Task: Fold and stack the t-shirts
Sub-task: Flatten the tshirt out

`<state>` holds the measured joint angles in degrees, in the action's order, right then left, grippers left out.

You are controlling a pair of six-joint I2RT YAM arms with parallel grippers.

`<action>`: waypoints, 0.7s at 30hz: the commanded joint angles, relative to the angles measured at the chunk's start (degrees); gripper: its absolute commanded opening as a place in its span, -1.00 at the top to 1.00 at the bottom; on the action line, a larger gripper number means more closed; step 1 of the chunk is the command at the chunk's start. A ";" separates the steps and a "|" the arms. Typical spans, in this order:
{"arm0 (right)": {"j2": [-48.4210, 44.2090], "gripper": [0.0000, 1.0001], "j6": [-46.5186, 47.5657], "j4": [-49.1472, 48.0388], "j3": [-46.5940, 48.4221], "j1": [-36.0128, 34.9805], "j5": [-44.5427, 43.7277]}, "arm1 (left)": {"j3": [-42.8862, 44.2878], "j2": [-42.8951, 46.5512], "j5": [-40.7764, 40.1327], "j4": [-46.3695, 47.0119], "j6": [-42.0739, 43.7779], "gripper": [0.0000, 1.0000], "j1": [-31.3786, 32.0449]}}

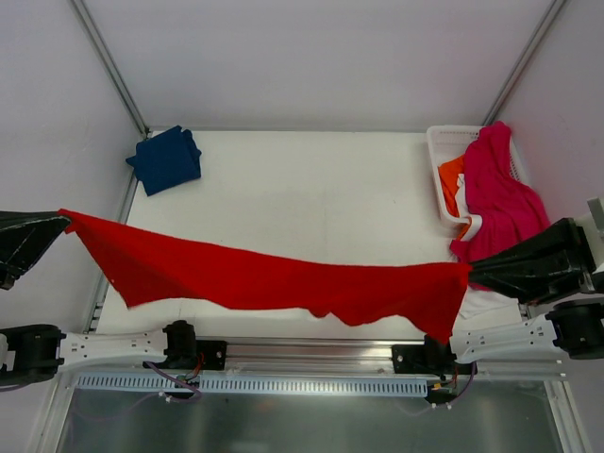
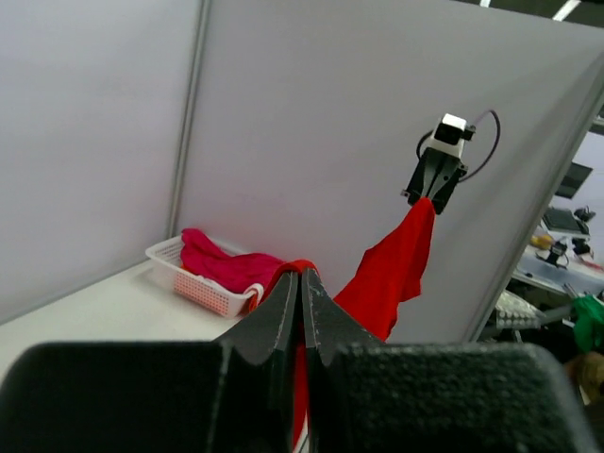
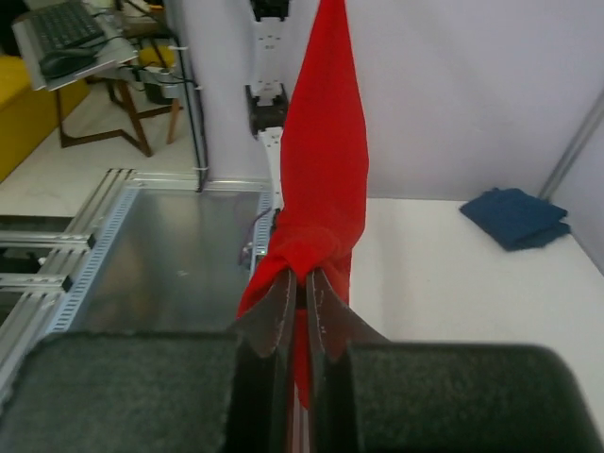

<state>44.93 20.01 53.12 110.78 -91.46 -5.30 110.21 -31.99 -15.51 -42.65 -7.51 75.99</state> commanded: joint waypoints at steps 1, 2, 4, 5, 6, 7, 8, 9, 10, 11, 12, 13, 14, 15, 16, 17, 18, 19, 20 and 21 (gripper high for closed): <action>-2.12 0.99 -1.47 -4.95 0.67 0.41 12.68 | -2.98 -0.36 10.05 1.26 0.65 1.00 -0.75; -3.26 0.99 -1.29 -6.44 -0.03 0.58 12.34 | -4.90 -0.01 9.36 1.61 1.17 1.00 -0.75; -4.40 0.99 -0.06 -7.50 -2.05 0.49 8.22 | -6.84 0.35 3.68 2.31 2.93 1.00 -0.75; -5.63 0.99 0.55 -8.73 -2.76 0.49 6.03 | -8.51 0.52 1.73 3.01 3.72 1.00 -0.75; -6.34 0.99 1.34 -9.43 -4.85 0.49 -1.31 | -9.31 0.61 -0.03 3.36 5.90 1.00 -0.75; -7.21 0.99 3.35 -10.75 -6.35 0.58 -5.47 | -11.84 0.70 -1.53 4.15 6.97 1.00 -0.66; -8.87 0.99 4.59 -13.89 -8.02 0.58 -10.30 | -13.78 1.31 -4.94 5.38 9.33 1.00 -0.58; -9.59 0.99 6.08 -15.66 -9.95 0.49 -19.13 | -15.80 1.75 -7.58 9.13 13.09 1.00 -0.23; -10.03 0.99 10.27 -18.81 -13.71 0.49 -23.05 | -20.52 2.45 -10.74 11.69 15.22 1.00 0.21; -10.21 0.99 12.31 -20.15 -15.32 0.41 -27.18 | -22.48 2.54 -17.04 14.24 17.07 1.00 1.00; -10.04 0.99 14.42 -21.90 -18.99 0.14 -35.14 | -23.89 2.54 -19.71 18.27 20.31 1.00 2.83; -9.86 0.99 16.79 -24.01 -21.29 -0.12 -38.61 | -27.73 2.63 -22.17 21.27 22.17 1.00 3.64; -9.51 0.99 21.78 -29.16 -23.75 -0.12 -42.13 | -29.86 3.07 -24.02 24.52 23.84 1.00 4.17; -8.98 0.99 23.65 -31.74 -26.03 -0.03 -46.68 | -31.71 3.16 -26.65 27.25 26.90 1.00 4.43; -8.72 0.99 25.59 -37.25 -31.36 0.05 -48.21 | -35.73 2.90 -28.16 33.45 28.76 1.00 4.43; -8.45 0.99 27.78 -39.30 -33.68 0.23 -49.53 | -37.60 2.55 -30.09 36.30 31.91 1.00 4.43; -7.50 0.99 27.63 -40.54 -35.44 0.66 -51.63 | -39.27 2.11 -33.15 38.94 33.16 1.00 4.43; -7.14 0.99 27.02 -41.25 -37.20 2.41 -52.17 | -41.72 0.45 -34.31 41.83 34.30 1.00 4.43; -6.87 0.99 24.84 -42.30 -40.87 3.73 -51.92 | -42.53 -0.61 -34.94 42.04 34.84 1.00 4.43; -6.61 0.99 23.25 -42.40 -42.65 5.40 -50.70 | -43.41 -1.75 -35.29 42.13 35.10 1.00 4.43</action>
<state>37.21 41.41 20.21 72.77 -89.25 -48.62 68.88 -30.85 -42.94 -13.10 20.36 80.23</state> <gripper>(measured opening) 0.032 0.009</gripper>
